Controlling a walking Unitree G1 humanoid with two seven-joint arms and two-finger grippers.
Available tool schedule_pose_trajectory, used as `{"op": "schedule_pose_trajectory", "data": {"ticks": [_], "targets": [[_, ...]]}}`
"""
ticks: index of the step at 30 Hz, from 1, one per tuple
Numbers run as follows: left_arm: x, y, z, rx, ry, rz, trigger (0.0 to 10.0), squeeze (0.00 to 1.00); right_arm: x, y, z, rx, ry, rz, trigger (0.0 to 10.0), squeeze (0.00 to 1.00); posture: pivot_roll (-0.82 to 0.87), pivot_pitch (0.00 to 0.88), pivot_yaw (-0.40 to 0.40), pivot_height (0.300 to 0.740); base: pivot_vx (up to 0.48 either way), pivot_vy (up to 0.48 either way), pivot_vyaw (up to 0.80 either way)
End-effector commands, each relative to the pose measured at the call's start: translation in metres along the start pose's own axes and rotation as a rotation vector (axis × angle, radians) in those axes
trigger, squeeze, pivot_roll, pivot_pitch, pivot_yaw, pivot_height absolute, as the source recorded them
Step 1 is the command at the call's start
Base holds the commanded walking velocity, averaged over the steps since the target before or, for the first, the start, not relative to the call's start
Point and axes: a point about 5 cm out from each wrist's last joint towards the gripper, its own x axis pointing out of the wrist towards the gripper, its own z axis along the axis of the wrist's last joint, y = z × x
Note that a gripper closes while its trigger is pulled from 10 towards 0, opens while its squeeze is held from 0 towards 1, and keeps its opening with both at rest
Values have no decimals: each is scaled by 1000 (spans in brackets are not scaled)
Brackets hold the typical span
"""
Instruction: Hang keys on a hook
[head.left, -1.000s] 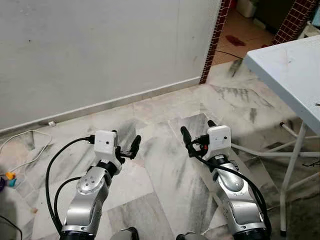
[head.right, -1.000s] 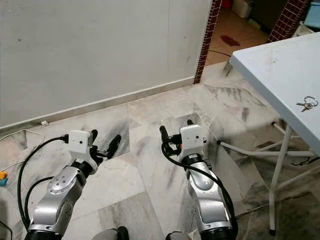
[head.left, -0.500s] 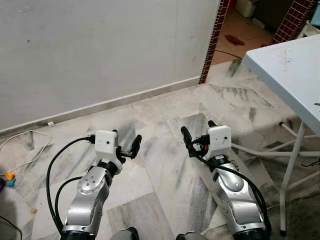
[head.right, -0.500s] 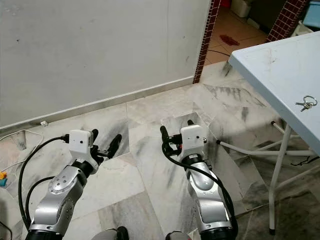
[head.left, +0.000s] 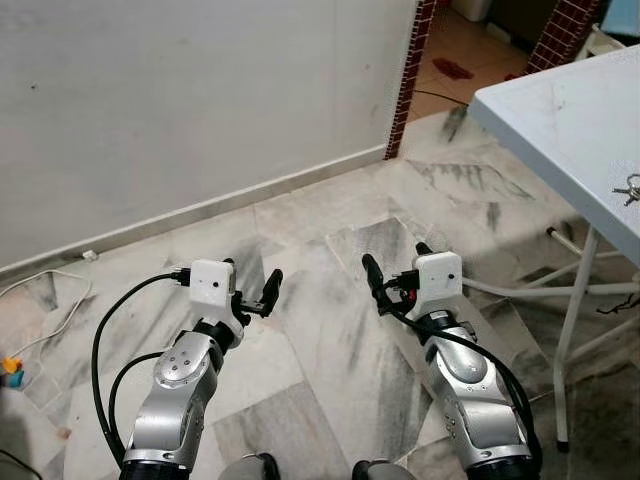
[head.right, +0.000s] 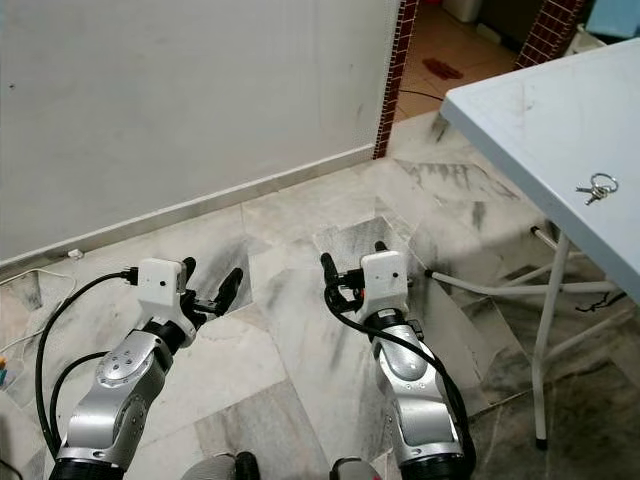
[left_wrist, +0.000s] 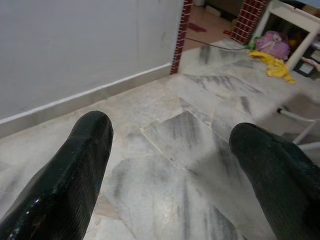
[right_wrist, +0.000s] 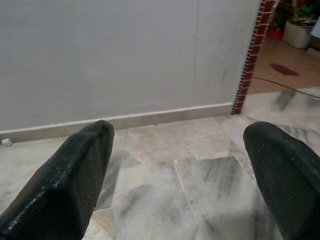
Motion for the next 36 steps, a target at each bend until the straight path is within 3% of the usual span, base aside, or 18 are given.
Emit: {"op": "schedule_pose_trajectory", "data": {"ticks": [1,9,13,16,26,36], "targets": [[-1,1,-4,6,17,4,10000,0,-1,-1,-1,4,2,-12,10000,0,-64,158,31,740,0,0,-788],[-1,-2,5,39,-33,-15,10000,0,1,-12,8,-45,-37,-97,10000,0,-64,162,31,740,0,0,-788],[0,-9,23,75,-130,-40,10000,0,-1,-37,18,-120,-74,-263,10000,0,-68,165,40,740,0,0,-784],[2,-11,28,85,-149,-53,10000,0,-3,-46,22,-133,-85,-320,10000,0,-74,166,46,740,0,0,-781],[5,-12,33,98,-158,-57,10000,0,-8,-43,21,-130,-87,-344,10000,0,-85,172,67,740,0,0,-781],[6,-14,37,107,-180,-73,10000,0,-11,-44,17,-112,-69,-376,10000,0,-87,175,101,740,0,0,-428]]}}
